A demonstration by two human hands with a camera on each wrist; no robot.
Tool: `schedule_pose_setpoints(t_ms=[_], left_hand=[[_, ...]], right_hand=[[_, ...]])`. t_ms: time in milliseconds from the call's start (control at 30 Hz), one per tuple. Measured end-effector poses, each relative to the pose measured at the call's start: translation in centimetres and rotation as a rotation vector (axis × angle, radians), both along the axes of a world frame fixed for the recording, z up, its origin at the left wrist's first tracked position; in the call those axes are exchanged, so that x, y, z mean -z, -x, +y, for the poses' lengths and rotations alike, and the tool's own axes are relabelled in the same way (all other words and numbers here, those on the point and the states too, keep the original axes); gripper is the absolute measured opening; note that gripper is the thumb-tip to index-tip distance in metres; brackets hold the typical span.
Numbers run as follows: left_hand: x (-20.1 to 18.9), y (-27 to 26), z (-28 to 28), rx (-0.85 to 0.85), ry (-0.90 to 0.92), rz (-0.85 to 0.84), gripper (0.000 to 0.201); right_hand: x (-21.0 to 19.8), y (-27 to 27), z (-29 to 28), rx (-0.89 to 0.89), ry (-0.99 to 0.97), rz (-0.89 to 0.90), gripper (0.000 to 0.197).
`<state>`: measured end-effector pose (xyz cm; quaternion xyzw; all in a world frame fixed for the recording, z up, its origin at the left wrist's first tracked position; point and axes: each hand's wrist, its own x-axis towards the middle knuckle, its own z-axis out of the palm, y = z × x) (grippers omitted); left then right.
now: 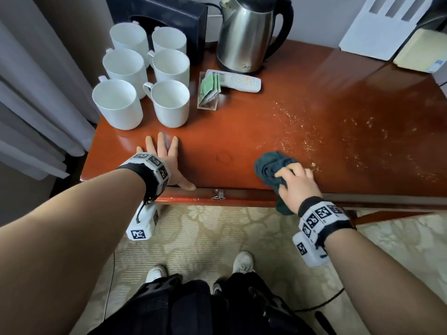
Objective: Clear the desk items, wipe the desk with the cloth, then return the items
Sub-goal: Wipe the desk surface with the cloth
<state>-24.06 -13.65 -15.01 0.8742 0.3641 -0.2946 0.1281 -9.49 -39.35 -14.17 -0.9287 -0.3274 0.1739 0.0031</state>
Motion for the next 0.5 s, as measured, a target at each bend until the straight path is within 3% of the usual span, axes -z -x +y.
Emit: schedule_pose_setpoints(t_ms=[100, 167, 267, 333, 400, 500], left_hand=[[-0.6, -0.7, -0.5, -0.040, -0.019, 0.000, 0.132], [-0.9, -1.5, -1.1, -0.080, -0.036, -0.024, 0.121], [-1.0, -3.4, -2.9, -0.098, -0.061, -0.084, 0.105], [-0.8, -5.0, -4.5, -0.100, -0.051, -0.111, 0.100], [-0.4, -6.5, -6.2, -0.136, -0.028, -0.134, 0.099], [0.5, -8.0, -8.0, -0.210, -0.059, -0.163, 0.100]], right_hand=[[-2.8, -3.5, -3.0, 0.127, -0.123, 0.087, 0.026], [-5.0, -5.8, -3.2, 0.186, -0.327, 0.002, 0.026], [-8.2, -8.8, -1.3, 0.073, -0.546, -0.038, 0.025], [-8.8, -10.4, 1.1, -0.125, -0.460, 0.029, 0.030], [-7.8, -11.5, 3.7, -0.277, -0.255, 0.023, 0.044], [-4.8, -12.1, 7.4, -0.319, -0.063, 0.060, 0.058]])
